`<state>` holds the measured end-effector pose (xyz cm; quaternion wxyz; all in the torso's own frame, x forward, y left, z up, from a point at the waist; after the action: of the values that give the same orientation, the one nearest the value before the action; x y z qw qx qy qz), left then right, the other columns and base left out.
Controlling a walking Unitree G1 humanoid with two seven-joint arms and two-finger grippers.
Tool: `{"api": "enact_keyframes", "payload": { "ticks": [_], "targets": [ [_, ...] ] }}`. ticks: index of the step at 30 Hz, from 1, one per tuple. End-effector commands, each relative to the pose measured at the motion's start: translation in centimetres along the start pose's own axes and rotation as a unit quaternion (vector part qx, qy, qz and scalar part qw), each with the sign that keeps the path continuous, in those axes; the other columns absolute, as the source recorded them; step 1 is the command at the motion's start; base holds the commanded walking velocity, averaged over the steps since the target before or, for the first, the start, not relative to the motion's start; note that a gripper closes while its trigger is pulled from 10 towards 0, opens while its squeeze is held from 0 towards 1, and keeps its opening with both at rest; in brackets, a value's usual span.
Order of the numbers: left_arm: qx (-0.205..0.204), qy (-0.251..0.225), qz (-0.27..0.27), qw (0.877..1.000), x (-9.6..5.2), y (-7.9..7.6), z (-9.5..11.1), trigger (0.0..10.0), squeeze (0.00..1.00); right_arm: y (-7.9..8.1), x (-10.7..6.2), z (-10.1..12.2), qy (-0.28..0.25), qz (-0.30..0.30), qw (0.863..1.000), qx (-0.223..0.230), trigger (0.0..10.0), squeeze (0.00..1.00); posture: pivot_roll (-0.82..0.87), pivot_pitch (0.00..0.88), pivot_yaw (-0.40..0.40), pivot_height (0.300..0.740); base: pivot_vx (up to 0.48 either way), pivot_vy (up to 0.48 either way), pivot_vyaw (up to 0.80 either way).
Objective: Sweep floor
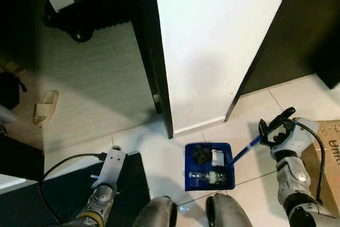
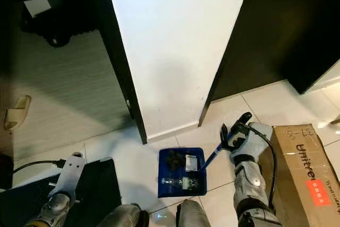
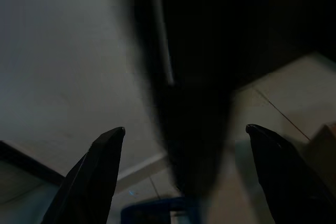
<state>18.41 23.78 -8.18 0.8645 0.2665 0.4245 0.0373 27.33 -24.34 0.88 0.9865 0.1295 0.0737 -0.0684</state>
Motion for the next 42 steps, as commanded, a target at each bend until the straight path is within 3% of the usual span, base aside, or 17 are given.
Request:
{"api": "enact_keyframes", "payload": {
  "ticks": [1,17,42],
  "targets": [
    [0.011,0.03,0.017,0.999,-0.1,1.1,-1.5,10.0,0.0,0.6,-0.1,-0.8,0.023,0.015,1.0,-0.005,10.0,0.0,0.13,0.143,0.01,0.74,0.0,0.0,0.0],
    [0.007,0.032,0.026,0.999,-0.1,1.2,-1.5,10.0,0.0,0.9,1.3,0.4,0.028,0.009,0.998,-0.055,10.0,0.0,0.14,0.144,-0.014,0.74,0.0,0.0,0.0],
    [0.017,0.029,0.026,0.999,-0.1,1.3,-1.4,10.0,0.0,0.8,1.9,1.3,0.017,-0.006,0.999,-0.039,10.0,0.0,0.15,0.149,0.0,0.74,0.0,0.0,0.0]
  ]
}}
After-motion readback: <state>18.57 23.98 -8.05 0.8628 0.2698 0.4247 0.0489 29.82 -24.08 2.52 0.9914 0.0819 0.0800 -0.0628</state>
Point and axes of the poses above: a point about 5 cm out from each wrist's last joint towards the gripper, its own x axis pointing out of the wrist towards the gripper, its own z axis along the axis of the wrist's last joint, y = z × x, the point moved 1 cm from there along x, pointing out of the wrist towards the gripper, and after that the axes turned 8 degrees about x, right-handed, at the moved point
